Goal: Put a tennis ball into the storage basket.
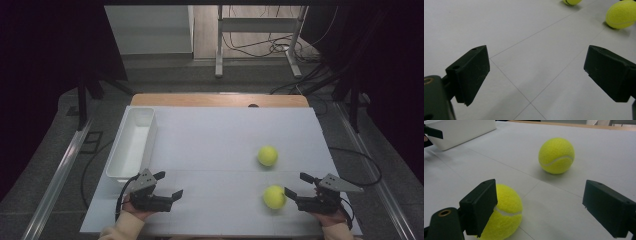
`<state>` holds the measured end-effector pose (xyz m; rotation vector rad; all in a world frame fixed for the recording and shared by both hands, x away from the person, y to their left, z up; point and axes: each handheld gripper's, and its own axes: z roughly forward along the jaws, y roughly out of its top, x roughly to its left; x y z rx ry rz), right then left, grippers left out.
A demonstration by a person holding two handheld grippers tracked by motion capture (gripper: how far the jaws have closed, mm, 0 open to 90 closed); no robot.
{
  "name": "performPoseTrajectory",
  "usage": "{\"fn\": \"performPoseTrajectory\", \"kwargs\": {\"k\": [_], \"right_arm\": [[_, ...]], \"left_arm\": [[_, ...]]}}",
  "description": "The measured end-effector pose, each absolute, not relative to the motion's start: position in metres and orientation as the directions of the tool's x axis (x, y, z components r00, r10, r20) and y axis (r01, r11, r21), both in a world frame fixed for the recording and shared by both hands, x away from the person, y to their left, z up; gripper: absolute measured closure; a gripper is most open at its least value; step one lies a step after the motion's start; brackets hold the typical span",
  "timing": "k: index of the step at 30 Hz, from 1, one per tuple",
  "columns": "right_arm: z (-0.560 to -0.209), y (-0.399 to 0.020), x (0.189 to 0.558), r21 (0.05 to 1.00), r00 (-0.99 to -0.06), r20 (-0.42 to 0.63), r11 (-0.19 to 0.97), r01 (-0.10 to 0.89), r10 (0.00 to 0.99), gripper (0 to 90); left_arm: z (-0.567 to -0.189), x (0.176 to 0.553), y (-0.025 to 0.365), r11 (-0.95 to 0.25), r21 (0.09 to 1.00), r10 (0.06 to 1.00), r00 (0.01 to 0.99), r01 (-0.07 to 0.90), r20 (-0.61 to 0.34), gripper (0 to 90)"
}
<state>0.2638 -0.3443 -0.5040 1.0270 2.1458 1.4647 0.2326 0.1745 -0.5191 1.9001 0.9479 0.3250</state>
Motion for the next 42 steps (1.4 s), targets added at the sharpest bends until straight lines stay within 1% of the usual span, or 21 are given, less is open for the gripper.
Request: {"fn": "performPoseTrajectory", "kwargs": {"k": [5, 12, 21, 30, 42], "right_arm": [[-0.504, -0.344, 0.265, 0.906, -0.683, 0.11, 0.211, 0.368, 0.722, 13.0], [-0.504, -0.344, 0.265, 0.905, -0.684, 0.106, 0.214, 0.366, 0.722, 13.1], [-0.504, -0.343, 0.265, 0.906, -0.686, 0.111, 0.21, 0.368, 0.719, 13.3], [-0.504, -0.342, 0.265, 0.905, -0.684, 0.111, 0.21, 0.369, 0.721, 13.3], [-0.504, -0.342, 0.266, 0.906, -0.686, 0.107, 0.213, 0.365, 0.72, 13.8]], "left_arm": [[-0.518, 0.232, 0.174, -0.226, 0.845, 0.724, 0.664, 0.485, -0.188, 7.2], [-0.513, 0.229, 0.17, -0.245, 0.853, 0.726, 0.67, 0.461, -0.154, 7.1], [-0.508, 0.23, 0.161, -0.257, 0.86, 0.719, 0.682, 0.44, -0.134, 7.2], [-0.5, 0.231, 0.146, -0.274, 0.868, 0.69, 0.713, 0.415, -0.123, 7.6], [-0.494, 0.237, 0.132, -0.274, 0.866, 0.669, 0.73, 0.418, -0.141, 7.6]]}}
